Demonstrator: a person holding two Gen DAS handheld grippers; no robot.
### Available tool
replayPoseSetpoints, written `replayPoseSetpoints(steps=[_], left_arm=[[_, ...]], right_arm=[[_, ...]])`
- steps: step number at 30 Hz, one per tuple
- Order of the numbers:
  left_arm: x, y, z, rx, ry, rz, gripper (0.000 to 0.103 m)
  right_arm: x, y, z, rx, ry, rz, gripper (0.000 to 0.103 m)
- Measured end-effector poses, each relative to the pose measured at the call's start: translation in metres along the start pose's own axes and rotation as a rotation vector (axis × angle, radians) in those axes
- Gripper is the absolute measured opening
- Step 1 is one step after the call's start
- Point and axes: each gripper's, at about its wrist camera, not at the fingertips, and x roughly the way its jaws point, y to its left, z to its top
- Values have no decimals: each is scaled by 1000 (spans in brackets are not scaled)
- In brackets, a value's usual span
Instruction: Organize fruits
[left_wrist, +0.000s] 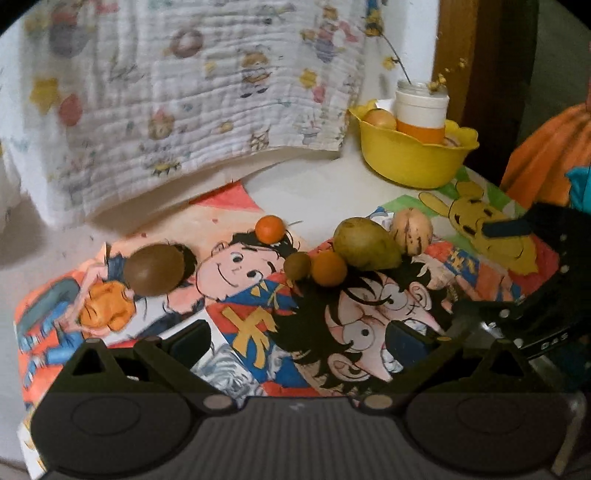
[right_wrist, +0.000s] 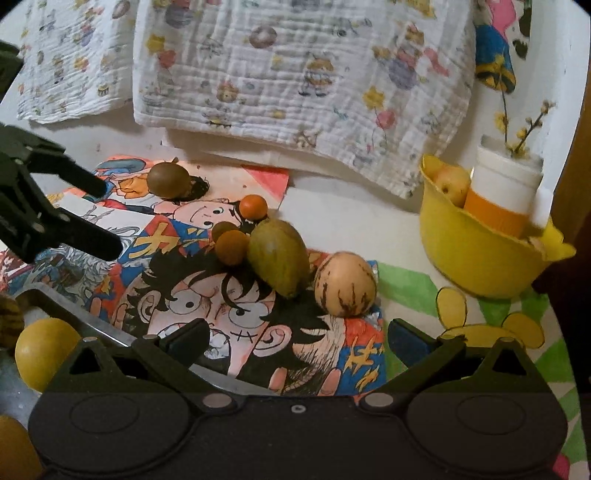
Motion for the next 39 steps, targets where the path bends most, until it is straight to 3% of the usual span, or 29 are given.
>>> replayPoseSetpoints(steps=[6,17,24,29,35,39], left_arm=[[-2,0,-7,-2,-24,-20,102],[18,-10,-4,127,-64,-41,102],[21,-15,1,232,-84,-48,102],[29,-21,3,287,-92,-36,102],[46,-35,6,438,-90,-21,102],[60,-41,7,502,-100,-14,102]], right_arm=[[-3,-2,0,-5,1,-8,102],[4,-9,-3,15,17,-1,102],[16,-19,-4,43,36,-1,97],[23,-17,0,-27,42,-3,95],[31,-19,3,-221,60,-8,93],[38,-28,4,-248,58,4,91]])
